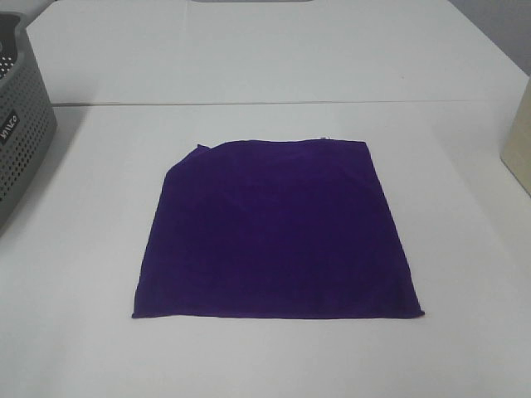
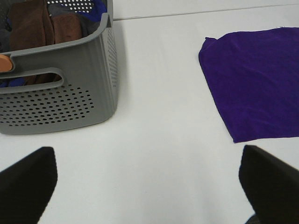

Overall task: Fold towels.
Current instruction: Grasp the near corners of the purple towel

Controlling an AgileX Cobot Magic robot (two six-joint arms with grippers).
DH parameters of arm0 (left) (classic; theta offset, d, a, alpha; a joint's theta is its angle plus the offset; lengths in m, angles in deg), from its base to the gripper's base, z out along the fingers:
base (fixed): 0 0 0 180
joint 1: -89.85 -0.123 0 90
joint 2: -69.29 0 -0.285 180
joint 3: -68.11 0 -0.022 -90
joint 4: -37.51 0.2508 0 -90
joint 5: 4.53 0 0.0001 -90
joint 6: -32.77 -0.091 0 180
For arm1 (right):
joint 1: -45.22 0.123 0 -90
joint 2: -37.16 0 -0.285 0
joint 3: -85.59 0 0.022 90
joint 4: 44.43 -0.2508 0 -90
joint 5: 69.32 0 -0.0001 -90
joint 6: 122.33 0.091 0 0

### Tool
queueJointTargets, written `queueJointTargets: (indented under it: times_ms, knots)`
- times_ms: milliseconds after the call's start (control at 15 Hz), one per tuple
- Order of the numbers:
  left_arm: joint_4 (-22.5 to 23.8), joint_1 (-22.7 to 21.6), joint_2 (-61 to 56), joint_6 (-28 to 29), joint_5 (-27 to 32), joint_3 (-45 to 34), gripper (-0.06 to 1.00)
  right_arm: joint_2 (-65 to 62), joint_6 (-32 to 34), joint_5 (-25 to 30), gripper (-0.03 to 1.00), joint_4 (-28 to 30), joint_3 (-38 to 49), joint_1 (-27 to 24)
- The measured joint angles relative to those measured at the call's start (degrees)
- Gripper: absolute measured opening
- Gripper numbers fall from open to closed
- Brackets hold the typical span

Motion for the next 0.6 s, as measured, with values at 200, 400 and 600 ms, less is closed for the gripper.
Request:
queueJointTargets:
  times_ms: [200, 400, 600]
  knots:
    - [0.0, 0.0, 0.0, 0.0, 0.0, 0.0, 0.99, 0.0, 0.0, 0.0, 0.71, 0.0, 0.0, 0.0]
    - [0.0, 0.0, 0.0, 0.0, 0.0, 0.0, 0.99, 0.0, 0.0, 0.0, 0.76, 0.0, 0.0, 0.0]
    - [0.0, 0.0, 0.0, 0.0, 0.0, 0.0, 0.99, 0.0, 0.0, 0.0, 0.77, 0.0, 0.0, 0.0]
